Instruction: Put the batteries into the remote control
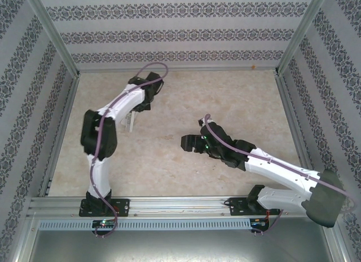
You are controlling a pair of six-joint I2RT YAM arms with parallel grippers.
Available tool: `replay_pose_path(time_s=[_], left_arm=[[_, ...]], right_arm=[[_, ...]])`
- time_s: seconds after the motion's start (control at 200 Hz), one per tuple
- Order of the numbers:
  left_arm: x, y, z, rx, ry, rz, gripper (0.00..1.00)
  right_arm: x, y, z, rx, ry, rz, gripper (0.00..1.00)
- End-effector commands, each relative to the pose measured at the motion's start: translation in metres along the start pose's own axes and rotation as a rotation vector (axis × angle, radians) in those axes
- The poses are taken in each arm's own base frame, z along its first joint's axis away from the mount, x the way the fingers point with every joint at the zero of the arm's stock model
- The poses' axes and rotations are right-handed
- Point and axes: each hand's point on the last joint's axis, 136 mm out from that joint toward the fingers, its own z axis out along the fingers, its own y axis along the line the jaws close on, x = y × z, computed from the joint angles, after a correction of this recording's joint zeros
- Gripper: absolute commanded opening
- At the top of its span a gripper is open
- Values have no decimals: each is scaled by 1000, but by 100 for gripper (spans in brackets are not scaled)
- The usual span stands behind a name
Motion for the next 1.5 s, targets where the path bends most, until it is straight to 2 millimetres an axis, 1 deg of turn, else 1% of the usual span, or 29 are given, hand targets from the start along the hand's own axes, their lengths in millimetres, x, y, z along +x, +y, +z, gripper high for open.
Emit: replay_pose_path(time_s=[0.0, 0.125, 0.17, 0.22, 0.31, 0.375, 0.46, 0.52, 0.575, 0.649, 0.724, 0.779, 0.834, 0.874, 0.914, 0.949, 0.979, 1.009, 1.059, 1.119, 1.169, 1.209, 1.244, 1.329, 1.364, 1.399, 1.429, 1.464, 1.494], left_arm=[[-7, 0, -6, -144, -32, 122, 0], [-12, -40, -3, -116, -60, 153, 0], [-11, -56, 0, -97, -47, 173, 1], [-11, -68, 0, -100, -49, 192, 2], [-14, -82, 12, -133, -67, 232, 6], [-16, -85, 20, -171, -67, 263, 9], [-13, -94, 30, -164, -49, 316, 20], [-8, -102, 31, -119, -23, 328, 26], [-5, -109, 27, -56, 0, 315, 31], [-4, -124, 13, 82, 13, 282, 40], [-6, -136, -6, 223, 0, 241, 50], [-11, -134, -24, 295, -32, 200, 54], [-18, -127, -46, 358, -73, 160, 58], [-20, -119, -64, 406, -103, 130, 64], [-24, -111, -84, 467, -148, 97, 70], [-22, -104, -97, 522, -185, 81, 75], [-22, -96, -114, 582, -240, 63, 78], [-19, -88, -127, 634, -295, 57, 81], [-11, -73, -146, 714, -399, 52, 85], [1, -50, -161, 775, -526, 32, 89], [16, -35, -170, 815, -635, 45, 94], [28, -20, -171, 821, -713, 44, 99], [38, -5, -166, 793, -764, 16, 100], [60, 30, -142, 670, -830, -34, 100], [68, 45, -131, 606, -836, -51, 100], [77, 60, -120, 538, -837, -66, 100], [83, 70, -111, 491, -844, -69, 100], [89, 79, -104, 450, -860, -63, 100], [93, 87, -99, 422, -879, -63, 100]], right_arm=[[0, -16, -4, 43, -11, 24, 83], [-1, -25, -6, 46, -13, 40, 84], [-1, -28, -7, 48, -15, 49, 84], [-2, -32, -8, 46, -14, 62, 84], [-1, -37, -10, 40, -9, 89, 84], [0, -40, -13, 35, -6, 107, 83], [0, -44, -19, 40, -12, 117, 84], [-1, -50, -25, 53, -27, 121, 84], [-4, -56, -30, 66, -46, 122, 84], [-12, -68, -37, 97, -88, 103, 85], [-27, -88, -48, 165, -143, 72, 87], [-41, -105, -59, 223, -181, 61, 89], [-54, -126, -71, 298, -220, 55, 94], [-61, -145, -77, 368, -255, 53, 96], [-67, -169, -84, 453, -290, 64, 97], [-71, -190, -89, 532, -324, 81, 98], [-74, -207, -91, 593, -350, 83, 97], [-75, -223, -93, 650, -376, 83, 97], [-81, -243, -91, 705, -428, 70, 97], [-90, -259, -85, 730, -465, 48, 98], [-101, -265, -80, 739, -460, 26, 98], [-110, -269, -72, 743, -466, -17, 98], [-117, -272, -63, 742, -481, -50, 98], [-123, -283, -38, 742, -507, -126, 98], [-132, -286, -34, 752, -544, -146, 98], [-138, -281, -30, 743, -521, -190, 98], [-146, -277, -26, 700, -576, -224, 97], [-139, -283, -14, 659, -561, -216, 98], [-143, -280, -14, 619, -627, -227, 98]])
